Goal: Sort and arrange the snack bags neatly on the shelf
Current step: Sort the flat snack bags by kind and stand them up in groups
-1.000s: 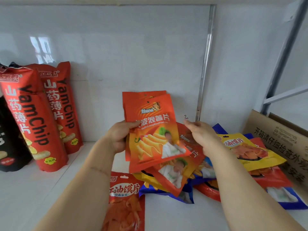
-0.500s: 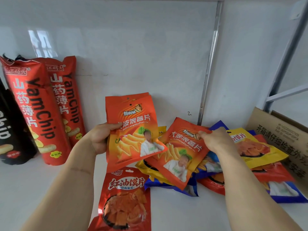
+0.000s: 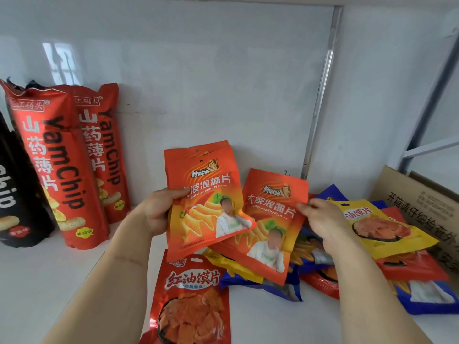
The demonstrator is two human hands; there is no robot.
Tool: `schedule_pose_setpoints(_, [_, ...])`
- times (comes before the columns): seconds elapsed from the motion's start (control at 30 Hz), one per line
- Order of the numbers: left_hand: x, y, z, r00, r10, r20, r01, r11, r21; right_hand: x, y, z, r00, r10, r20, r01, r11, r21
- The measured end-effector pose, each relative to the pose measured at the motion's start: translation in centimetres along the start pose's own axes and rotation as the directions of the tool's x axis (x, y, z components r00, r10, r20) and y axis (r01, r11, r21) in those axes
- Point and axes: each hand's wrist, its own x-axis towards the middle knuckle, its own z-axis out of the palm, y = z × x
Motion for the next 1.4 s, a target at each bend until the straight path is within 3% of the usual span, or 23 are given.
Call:
schedule_pose_setpoints(0.07, [-0.1, 0.5, -0.2, 1.000, 0.012, 0.001, -0.012, 1.000, -0.004, 0.7, -0.6, -0.3, 0.998, 0.065, 0.000, -0.061, 0.941, 0.333])
schedule_pose_setpoints(0.13, [-0.1, 1.2, -0.6, 0.999, 0.036, -0.014, -0.036, 0.999, 0.006, 1.4, -1.5, -0.7, 0.991, 0.102, 0.089, -0.134, 0.809, 0.573])
schedule_pose_setpoints(0.37, [0.0, 3.8, -0.9, 0.990, 0.104, -0.092, -0.097, 0.993, 0.073, 2.8, -4.6, -5.1, 0.999, 0.034, 0.022, -0.041, 0.779, 0.626])
schedule_pose_setpoints(0.5, [0.0, 3.4, 0.2, 0.992, 0.091, -0.088, -0.087, 0.995, 0.051, 2.3, -6.6, -2.7, 0.989, -0.058, 0.137, -0.024, 0.849, 0.528])
schedule_pose_setpoints(0.63, [0.0, 2.6, 1.8, 0.991, 0.096, -0.092, -0.098, 0.995, -0.020, 2.1, -7.1, 4.0, 0.979, -0.178, 0.104, 0.157, 0.971, 0.180])
schedule_pose_setpoints(0.77, [-0.2, 2.0, 2.6, 0.989, 0.102, -0.103, -0.106, 0.994, -0.037, 1.0, -7.2, 8.0, 0.965, -0.232, 0.123, 0.238, 0.971, -0.032])
schedule_pose_setpoints(0.9, [-0.1, 1.9, 2.4, 0.990, 0.080, -0.120, -0.090, 0.992, -0.086, 1.0, -7.1, 9.5, 0.969, -0.242, 0.052, 0.248, 0.948, -0.199])
schedule_pose_setpoints(1.0, [0.2, 1.7, 2.4, 0.995, 0.086, -0.049, -0.091, 0.987, -0.134, 1.1, -7.1, 10.1, 0.969, -0.248, -0.022, 0.236, 0.942, -0.240])
schedule_pose_setpoints(1.1, [0.1, 1.5, 2.5, 0.994, 0.111, 0.022, -0.109, 0.992, -0.063, 1.1, -7.0, 10.7, 0.967, -0.246, -0.066, 0.222, 0.941, -0.254])
schedule_pose_setpoints(1.27, [0.7, 1.2, 2.0, 0.993, 0.111, -0.036, -0.111, 0.994, 0.007, 0.9, -6.9, 9.8, 0.958, -0.280, -0.056, 0.272, 0.955, -0.121])
schedule_pose_setpoints(1.4, [0.8, 1.0, 1.3, 0.993, 0.107, -0.041, -0.108, 0.994, -0.027, 2.5, -4.0, 5.9, 0.974, -0.172, -0.148, 0.152, 0.979, -0.138])
